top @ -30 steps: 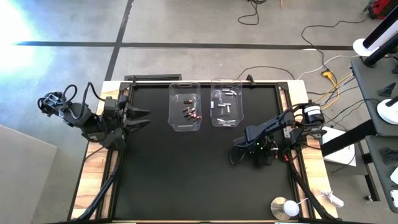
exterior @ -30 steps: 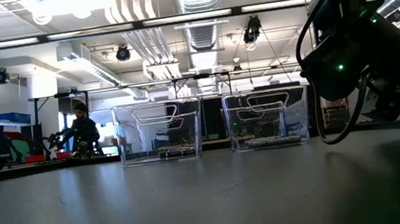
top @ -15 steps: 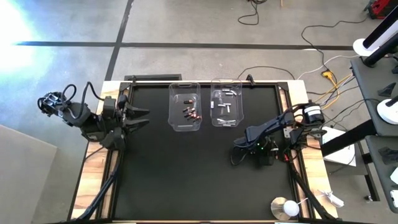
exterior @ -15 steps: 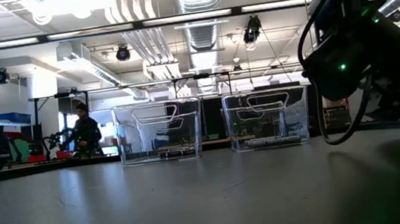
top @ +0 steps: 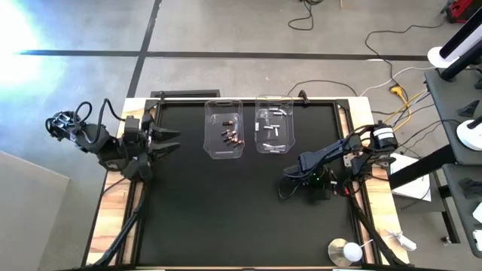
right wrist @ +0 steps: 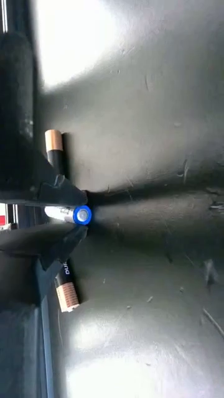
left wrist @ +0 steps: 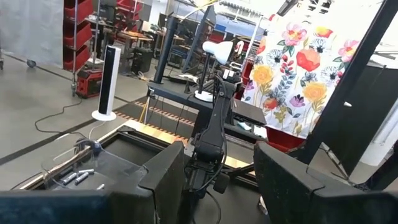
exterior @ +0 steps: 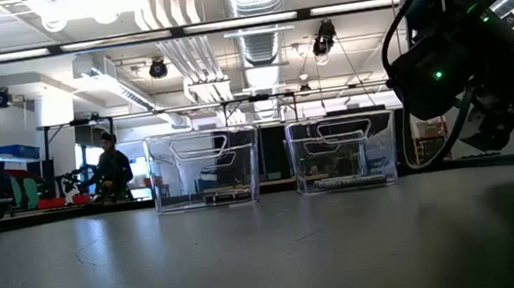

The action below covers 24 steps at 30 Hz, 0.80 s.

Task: Sort batteries
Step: Put the white battery into the right transparent bin

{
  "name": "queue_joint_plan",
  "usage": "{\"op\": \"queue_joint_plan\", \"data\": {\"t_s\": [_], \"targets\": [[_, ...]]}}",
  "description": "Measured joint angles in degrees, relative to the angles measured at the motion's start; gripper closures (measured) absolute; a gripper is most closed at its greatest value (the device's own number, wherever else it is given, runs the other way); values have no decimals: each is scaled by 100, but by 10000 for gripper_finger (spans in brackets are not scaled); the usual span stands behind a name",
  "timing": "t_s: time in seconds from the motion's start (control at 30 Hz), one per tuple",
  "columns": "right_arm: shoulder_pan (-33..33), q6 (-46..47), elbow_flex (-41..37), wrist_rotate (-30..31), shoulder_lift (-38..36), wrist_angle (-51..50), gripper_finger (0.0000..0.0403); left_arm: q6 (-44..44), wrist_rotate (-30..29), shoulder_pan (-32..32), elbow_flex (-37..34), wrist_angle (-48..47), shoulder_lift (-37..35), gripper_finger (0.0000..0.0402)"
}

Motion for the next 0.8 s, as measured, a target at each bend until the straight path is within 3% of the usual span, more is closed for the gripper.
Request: {"op": "queue_joint_plan", "data": {"t_s": [0.5,0.63,0.8], "targets": [[9,294,327,441,-756,-20,376,2,-7,0,0,-1,-31,229],[7,305,1082,585,-1072,-434,375,4,-254,0,0,-4,-40,229],[4,179,2516,1093,-1183,-1640,375,7,-460,0,0,-5,-55,229]]}}
